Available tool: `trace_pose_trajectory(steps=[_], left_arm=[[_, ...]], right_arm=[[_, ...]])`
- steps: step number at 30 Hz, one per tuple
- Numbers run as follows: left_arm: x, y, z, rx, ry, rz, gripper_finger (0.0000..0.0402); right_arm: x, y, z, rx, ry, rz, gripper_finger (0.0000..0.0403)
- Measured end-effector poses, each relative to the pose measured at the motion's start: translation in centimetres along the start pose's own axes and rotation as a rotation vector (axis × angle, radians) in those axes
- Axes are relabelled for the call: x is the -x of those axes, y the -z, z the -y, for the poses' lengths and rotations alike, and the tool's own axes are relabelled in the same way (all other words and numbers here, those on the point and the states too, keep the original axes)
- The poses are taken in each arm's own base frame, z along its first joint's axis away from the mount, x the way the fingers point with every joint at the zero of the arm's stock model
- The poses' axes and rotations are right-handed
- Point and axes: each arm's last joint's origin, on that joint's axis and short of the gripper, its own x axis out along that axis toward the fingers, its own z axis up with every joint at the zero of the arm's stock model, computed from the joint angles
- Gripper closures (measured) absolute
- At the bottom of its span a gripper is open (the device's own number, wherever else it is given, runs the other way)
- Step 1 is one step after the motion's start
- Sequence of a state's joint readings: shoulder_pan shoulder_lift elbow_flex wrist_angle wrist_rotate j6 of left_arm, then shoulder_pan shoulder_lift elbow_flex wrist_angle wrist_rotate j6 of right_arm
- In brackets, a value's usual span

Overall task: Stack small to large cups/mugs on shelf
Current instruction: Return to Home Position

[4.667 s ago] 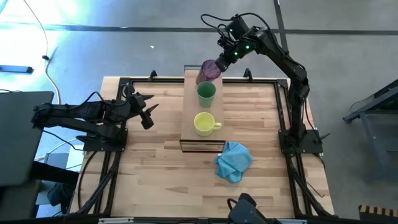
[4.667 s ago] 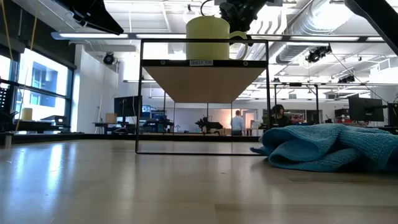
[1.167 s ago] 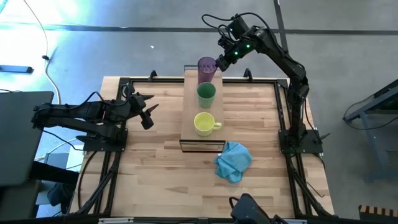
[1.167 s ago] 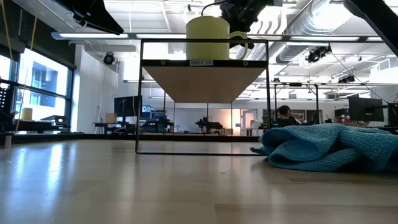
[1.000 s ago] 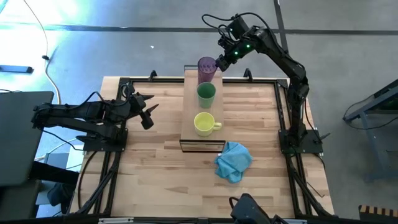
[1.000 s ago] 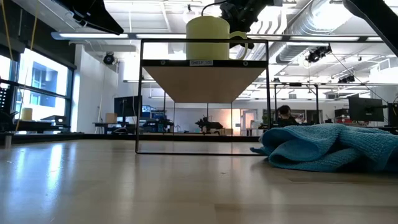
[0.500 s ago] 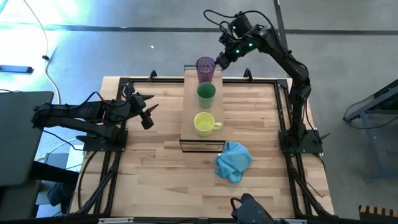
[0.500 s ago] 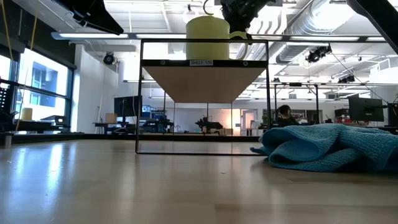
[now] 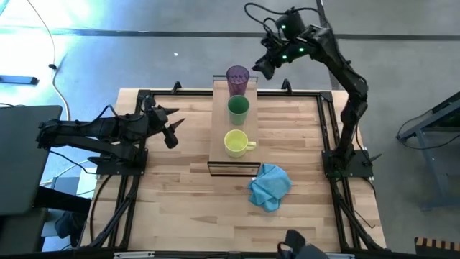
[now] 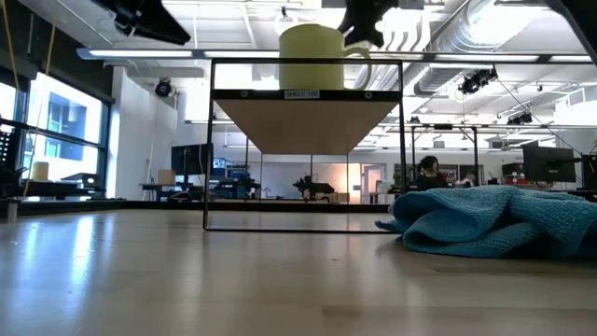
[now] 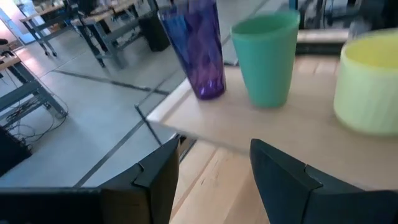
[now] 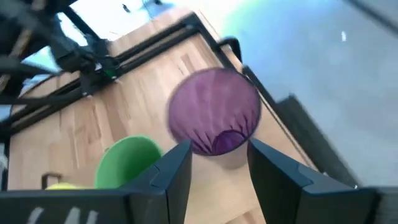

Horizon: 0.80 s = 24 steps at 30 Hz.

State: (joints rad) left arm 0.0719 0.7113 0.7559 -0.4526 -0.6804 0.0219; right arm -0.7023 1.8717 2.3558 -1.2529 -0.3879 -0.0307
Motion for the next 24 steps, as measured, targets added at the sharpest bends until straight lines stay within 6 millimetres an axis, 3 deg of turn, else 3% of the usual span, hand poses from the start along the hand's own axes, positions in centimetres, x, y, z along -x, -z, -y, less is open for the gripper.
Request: trace_pose_trajectory(steps=[12,19,24], left_arm=[[0.7,-4.0,-0.7,0.226,-0.009,0.355,0.0218],[1.2,-5.0,-1.1,0.323,-0.012,0.456,0.0218],[1.9,-6.1,-1.3,0.455,0.102,0.593,0.0218]], right_arm=[[7.9,0.5,-3.7,0.304,0.009,0.185,0.0256],[12.1,1.9,-5.4,0.414,0.016,0.243,0.0256],[14.6,2.9,-6.6,0.477,-0.016,0.290,0.0256]])
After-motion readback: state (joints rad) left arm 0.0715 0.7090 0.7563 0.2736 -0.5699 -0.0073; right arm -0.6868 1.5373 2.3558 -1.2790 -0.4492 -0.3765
